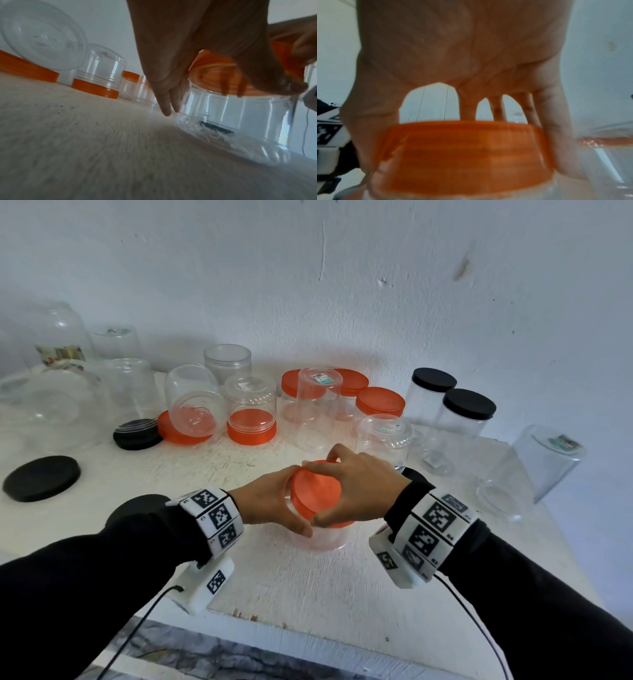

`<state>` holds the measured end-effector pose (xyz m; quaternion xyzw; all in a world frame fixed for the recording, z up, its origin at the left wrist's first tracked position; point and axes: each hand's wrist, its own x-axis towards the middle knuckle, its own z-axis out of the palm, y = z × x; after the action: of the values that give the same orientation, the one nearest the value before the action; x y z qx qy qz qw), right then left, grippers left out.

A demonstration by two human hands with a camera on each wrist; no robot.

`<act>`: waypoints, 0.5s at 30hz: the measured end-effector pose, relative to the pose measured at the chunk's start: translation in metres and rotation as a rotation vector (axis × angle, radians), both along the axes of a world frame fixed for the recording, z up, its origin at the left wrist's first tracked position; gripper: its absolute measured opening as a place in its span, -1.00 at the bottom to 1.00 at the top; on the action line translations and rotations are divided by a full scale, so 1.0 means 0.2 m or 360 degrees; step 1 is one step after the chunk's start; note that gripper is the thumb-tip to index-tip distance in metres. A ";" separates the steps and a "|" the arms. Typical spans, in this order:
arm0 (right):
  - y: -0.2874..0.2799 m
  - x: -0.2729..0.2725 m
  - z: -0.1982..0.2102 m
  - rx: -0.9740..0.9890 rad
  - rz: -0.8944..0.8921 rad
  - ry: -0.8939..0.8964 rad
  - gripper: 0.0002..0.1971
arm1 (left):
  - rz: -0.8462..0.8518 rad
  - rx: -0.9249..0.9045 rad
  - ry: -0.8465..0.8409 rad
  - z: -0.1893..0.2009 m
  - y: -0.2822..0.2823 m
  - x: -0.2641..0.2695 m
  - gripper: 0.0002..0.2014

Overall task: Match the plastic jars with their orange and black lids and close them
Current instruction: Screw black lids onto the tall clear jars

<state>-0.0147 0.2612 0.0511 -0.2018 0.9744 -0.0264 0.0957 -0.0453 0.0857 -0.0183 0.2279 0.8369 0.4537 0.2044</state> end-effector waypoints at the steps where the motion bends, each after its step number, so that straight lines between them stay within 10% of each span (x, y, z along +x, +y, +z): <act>1: 0.01 0.00 0.00 0.0007 0.0003 -0.0017 -0.13 | -0.0047 0.0012 -0.0045 0.00 0.00 -0.01 -0.09; 8: 0.10 0.02 -0.04 -0.0029 0.0010 0.0022 -0.18 | 0.0223 -0.0121 0.0391 0.11 -0.08 -0.13 -0.51; 15: 0.22 0.08 -0.11 -0.0108 -0.0104 0.0264 -0.32 | 0.0902 0.0346 0.0950 0.14 0.04 -0.39 -0.42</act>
<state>0.0005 0.3053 0.0293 -0.1746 0.9836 -0.0457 0.0069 -0.1233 0.0932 0.0087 0.1305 0.8362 0.4917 -0.2047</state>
